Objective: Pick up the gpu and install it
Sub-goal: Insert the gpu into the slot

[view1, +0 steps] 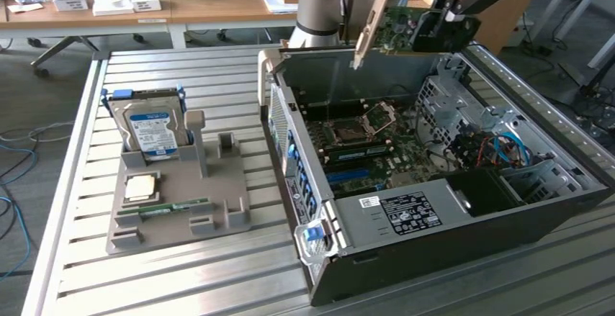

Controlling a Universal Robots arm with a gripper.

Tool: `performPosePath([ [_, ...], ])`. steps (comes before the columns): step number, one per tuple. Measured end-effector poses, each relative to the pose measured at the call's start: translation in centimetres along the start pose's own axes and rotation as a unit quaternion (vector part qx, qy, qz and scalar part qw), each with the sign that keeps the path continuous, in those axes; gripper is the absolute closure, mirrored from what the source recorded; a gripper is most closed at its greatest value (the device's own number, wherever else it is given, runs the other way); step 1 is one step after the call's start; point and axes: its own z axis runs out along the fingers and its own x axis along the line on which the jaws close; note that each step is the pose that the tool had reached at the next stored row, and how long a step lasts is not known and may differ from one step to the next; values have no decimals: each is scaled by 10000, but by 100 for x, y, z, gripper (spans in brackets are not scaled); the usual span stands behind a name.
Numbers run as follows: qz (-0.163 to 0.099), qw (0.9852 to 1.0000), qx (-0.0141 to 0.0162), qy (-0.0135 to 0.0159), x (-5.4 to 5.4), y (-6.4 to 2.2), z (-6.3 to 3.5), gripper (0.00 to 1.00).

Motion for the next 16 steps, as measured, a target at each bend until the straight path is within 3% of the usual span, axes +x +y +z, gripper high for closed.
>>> performPosePath([
  [16, -13, 10000, -1, 1, 19, 7, 290, 73],
])
